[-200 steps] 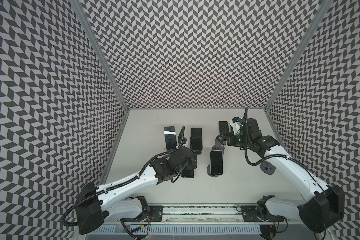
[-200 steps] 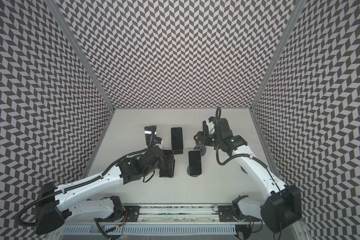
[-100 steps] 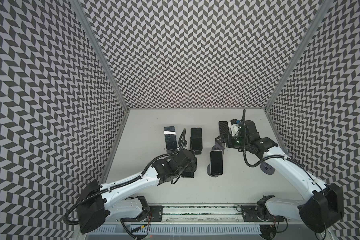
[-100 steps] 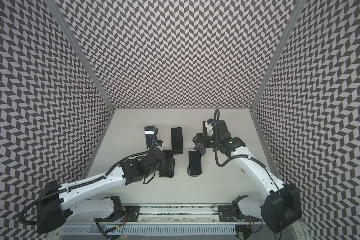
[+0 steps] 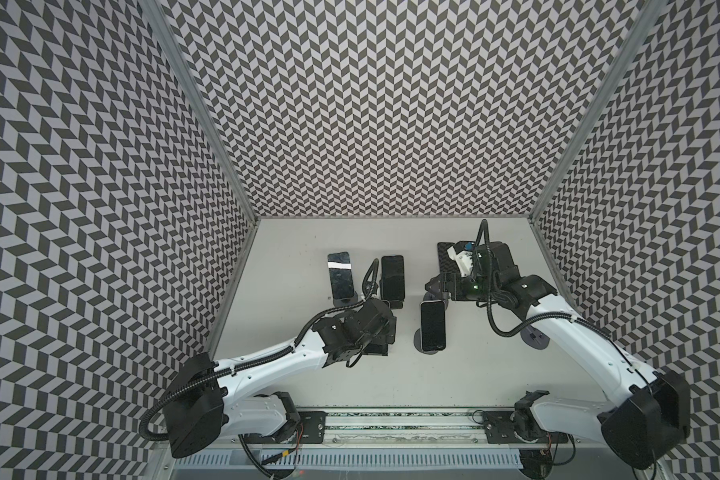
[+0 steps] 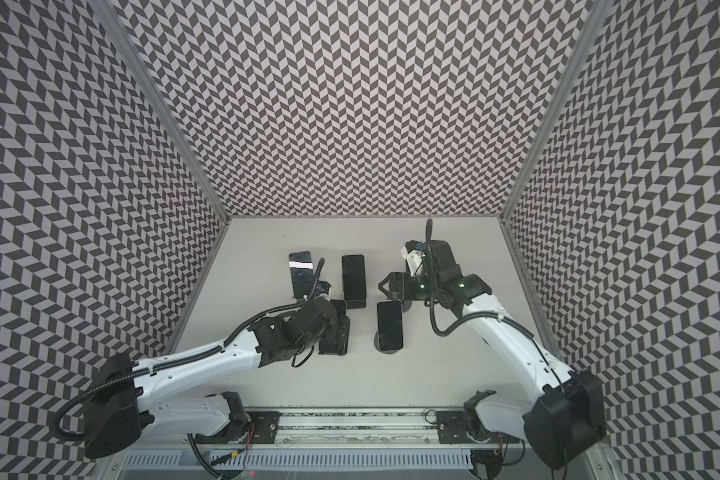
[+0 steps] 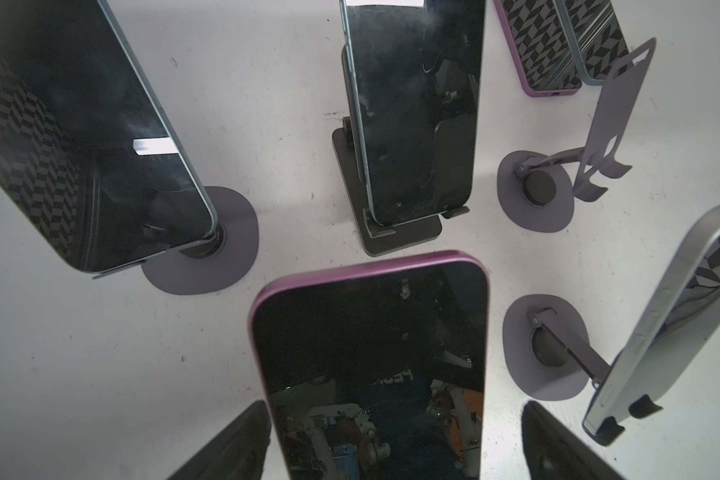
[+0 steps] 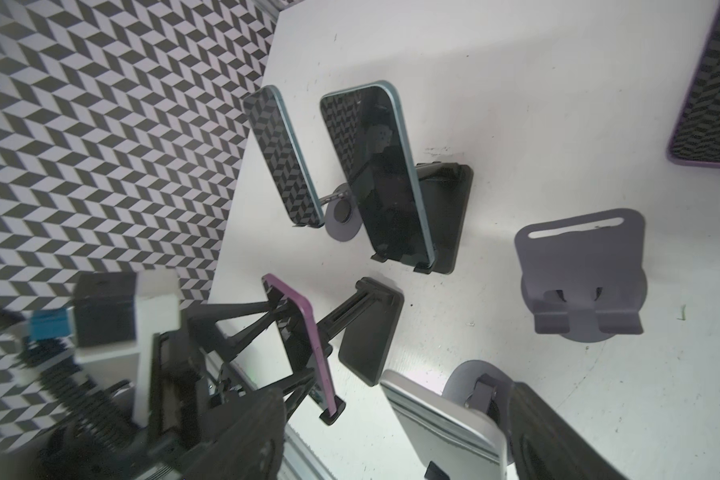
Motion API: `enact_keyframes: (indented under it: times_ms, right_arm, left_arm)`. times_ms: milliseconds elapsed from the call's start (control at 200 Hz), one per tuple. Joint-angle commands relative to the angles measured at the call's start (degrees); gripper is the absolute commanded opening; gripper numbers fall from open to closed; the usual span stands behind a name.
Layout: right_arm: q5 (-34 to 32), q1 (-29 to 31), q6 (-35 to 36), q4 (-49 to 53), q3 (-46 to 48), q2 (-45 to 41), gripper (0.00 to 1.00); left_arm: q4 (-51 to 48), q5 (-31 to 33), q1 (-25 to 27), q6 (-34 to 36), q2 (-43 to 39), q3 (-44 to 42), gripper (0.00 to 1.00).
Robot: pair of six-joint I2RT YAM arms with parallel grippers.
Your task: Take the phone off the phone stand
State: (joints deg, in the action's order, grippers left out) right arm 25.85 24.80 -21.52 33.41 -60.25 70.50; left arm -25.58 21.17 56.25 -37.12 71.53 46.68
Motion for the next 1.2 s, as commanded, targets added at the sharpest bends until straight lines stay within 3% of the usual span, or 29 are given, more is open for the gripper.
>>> enact_keyframes:
  times_ms: [0,621,1197]
  right_arm:
    - [4.02,0.88,2.83,-0.16,-1.55,-3.74,0.8]
    - [4.5,9.64,2.22,1.7,3.51,-11.96,0.78]
    - [0.08,10.76,0.73,2.83,4.78,-10.26,0.78]
  left_arm:
    - [1.1,0.27,0.26,-0.32,0.43,1.59,0.95]
    - [0.8,1.28,0.18,-0.14,3.37,2.1,0.93]
    - [0.99,3.44,0.2,0.08,5.93,3.15,0.91]
